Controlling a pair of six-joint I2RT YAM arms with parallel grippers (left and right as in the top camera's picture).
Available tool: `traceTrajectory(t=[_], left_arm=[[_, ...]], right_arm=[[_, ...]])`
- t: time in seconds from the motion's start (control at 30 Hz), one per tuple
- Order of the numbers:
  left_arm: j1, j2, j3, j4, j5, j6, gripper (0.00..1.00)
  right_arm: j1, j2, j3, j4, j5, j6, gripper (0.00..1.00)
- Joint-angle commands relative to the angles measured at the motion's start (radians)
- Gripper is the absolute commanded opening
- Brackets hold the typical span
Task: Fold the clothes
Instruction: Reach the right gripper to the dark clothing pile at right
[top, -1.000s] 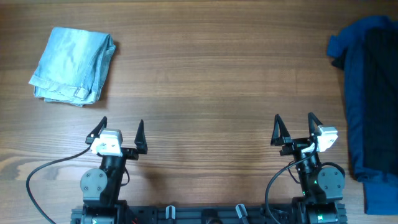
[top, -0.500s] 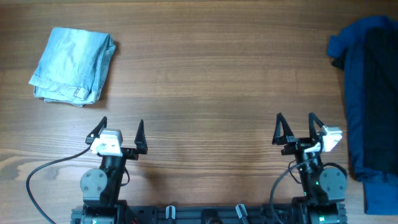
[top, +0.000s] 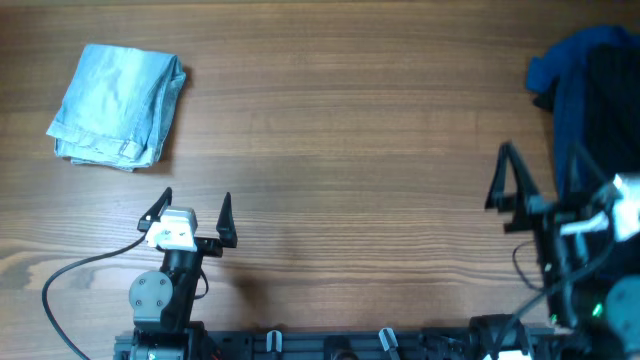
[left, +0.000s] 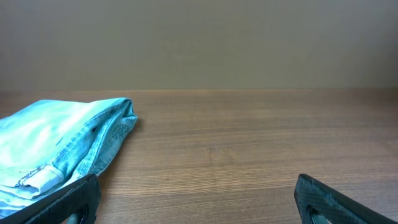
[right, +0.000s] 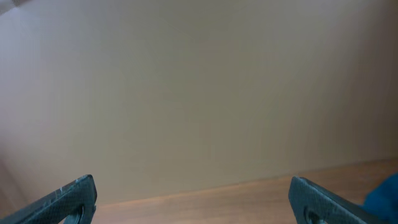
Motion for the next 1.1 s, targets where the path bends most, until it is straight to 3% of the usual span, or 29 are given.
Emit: traceTrajectory(t=[0.0,0.33,0.43,0.7,0.8,0.93,1.07], left_arm=[[-0.005,-0.006,-0.007,-0.002,0.002,0.016,1.0],[-0.005,-0.006,-0.007,-0.002,0.002,0.016,1.0],[-0.005,-0.006,-0.007,-0.002,0.002,0.016,1.0],[-0.005,-0.006,-0.007,-0.002,0.002,0.016,1.0],[-0.005,-0.006,-0.007,-0.002,0.002,0.016,1.0],[-0.005,-0.006,-0.007,-0.002,0.002,0.016,1.0],[-0.005,-0.006,-0.007,-0.002,0.002,0.016,1.0]], right_arm=[[-0.003,0.226,0.213,-0.062,0.029,-0.098,1.0],[-0.103,0.78,0.767,-0.399,0.033,-0.183,1.0],[-0.159,0.918,0.877,-0.465,0.034,-0.27,1.0],[-0.273,1.119,0.901,-0.423,0.034,-0.579,1.0],[-0.31,1.165,0.901,-0.403,0.07,-0.576,0.98],[-0.369,1.239,0.901,-0.354,0.154,-0.526,0.82],[-0.415,1.331,0.901,-0.292,0.19,-0.536,0.8]])
